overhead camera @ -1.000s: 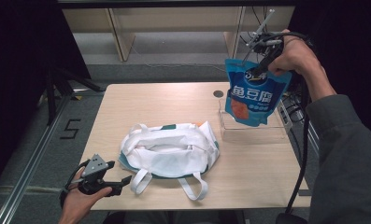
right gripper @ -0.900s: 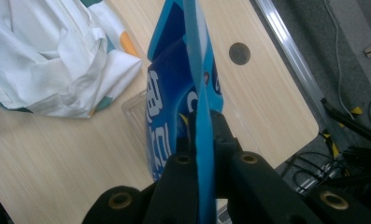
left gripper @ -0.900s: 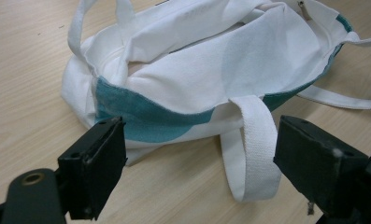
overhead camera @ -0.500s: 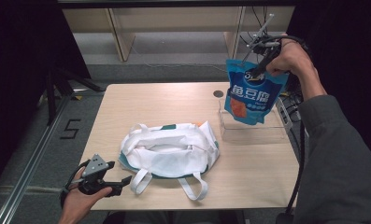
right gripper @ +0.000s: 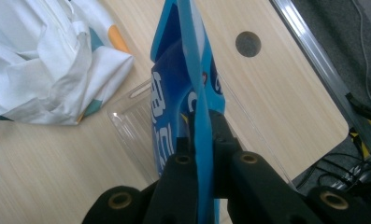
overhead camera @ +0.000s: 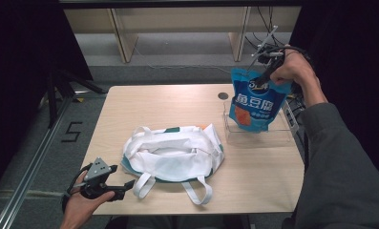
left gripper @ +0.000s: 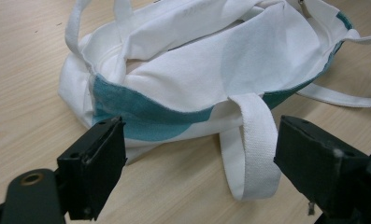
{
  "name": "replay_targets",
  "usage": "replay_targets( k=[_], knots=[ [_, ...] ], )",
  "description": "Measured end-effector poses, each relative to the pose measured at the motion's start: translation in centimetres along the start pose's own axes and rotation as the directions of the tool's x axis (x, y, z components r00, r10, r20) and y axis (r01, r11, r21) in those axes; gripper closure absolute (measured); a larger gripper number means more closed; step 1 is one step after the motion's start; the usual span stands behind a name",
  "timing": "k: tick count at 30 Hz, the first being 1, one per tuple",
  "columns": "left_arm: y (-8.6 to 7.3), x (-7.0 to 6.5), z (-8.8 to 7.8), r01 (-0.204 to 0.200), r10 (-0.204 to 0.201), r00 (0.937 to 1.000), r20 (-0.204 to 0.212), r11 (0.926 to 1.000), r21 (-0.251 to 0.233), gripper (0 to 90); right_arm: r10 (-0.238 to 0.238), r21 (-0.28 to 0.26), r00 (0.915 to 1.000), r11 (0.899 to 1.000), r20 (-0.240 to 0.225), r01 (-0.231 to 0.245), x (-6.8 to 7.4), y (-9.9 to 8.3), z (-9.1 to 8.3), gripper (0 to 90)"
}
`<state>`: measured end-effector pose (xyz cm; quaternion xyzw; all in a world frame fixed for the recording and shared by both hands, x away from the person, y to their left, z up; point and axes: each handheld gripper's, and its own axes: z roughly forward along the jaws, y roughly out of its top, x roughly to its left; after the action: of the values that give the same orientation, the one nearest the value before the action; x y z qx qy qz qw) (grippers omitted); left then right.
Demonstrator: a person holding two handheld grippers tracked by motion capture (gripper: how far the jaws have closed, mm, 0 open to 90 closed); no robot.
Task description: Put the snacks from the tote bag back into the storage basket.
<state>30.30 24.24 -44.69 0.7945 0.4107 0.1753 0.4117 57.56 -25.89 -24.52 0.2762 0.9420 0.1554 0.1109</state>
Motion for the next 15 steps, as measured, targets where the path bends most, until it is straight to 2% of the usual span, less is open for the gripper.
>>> replay_targets(
  k=[2, 3, 4, 9, 13, 15],
  knots=[
    [0.0, 0.1, 0.0, -0.017, 0.017, 0.9999, -0.002, 0.9999, -0.001, 15.7, -0.001, -0.001, 1.0, 1.0, -0.01, 0.001, 0.0, -0.2, 0.4, 90.0],
    [0.0, -0.1, 0.1, 0.004, -0.004, 1.0, 0.0, 1.0, -0.008, 15.7, -0.01, -0.001, 0.9999, 1.0, -0.013, 0.01, 0.0, -0.2, 0.6, 90.0],
    [0.1, 0.0, 0.0, -0.017, 0.017, 0.9998, -0.004, 0.9998, 0.005, 15.7, -0.011, -0.002, 0.9997, 1.0, -0.021, 0.011, 0.0, -0.3, 0.8, 90.0],
    [0.1, 0.0, 0.0, -0.028, 0.028, 0.9996, -0.003, 0.9995, 0.012, 15.7, 0.003, 0.002, 0.9994, 1.0, -0.036, -0.003, 0.0, -0.7, 1.7, 90.0],
    [0.0, 0.0, 0.0, -0.019, 0.019, 0.9998, -0.005, 0.9998, 0.011, 15.7, 0.02, 0.012, 0.9987, 1.0, -0.047, -0.02, -0.2, -1.1, 2.3, 90.0],
    [0.1, 0.0, 0.0, -0.02, 0.02, 0.9998, -0.004, 0.9997, 0.012, 15.7, 0.014, 0.009, 0.9988, 1.0, -0.048, -0.013, -0.2, -1.3, 2.7, 90.0]
  ],
)
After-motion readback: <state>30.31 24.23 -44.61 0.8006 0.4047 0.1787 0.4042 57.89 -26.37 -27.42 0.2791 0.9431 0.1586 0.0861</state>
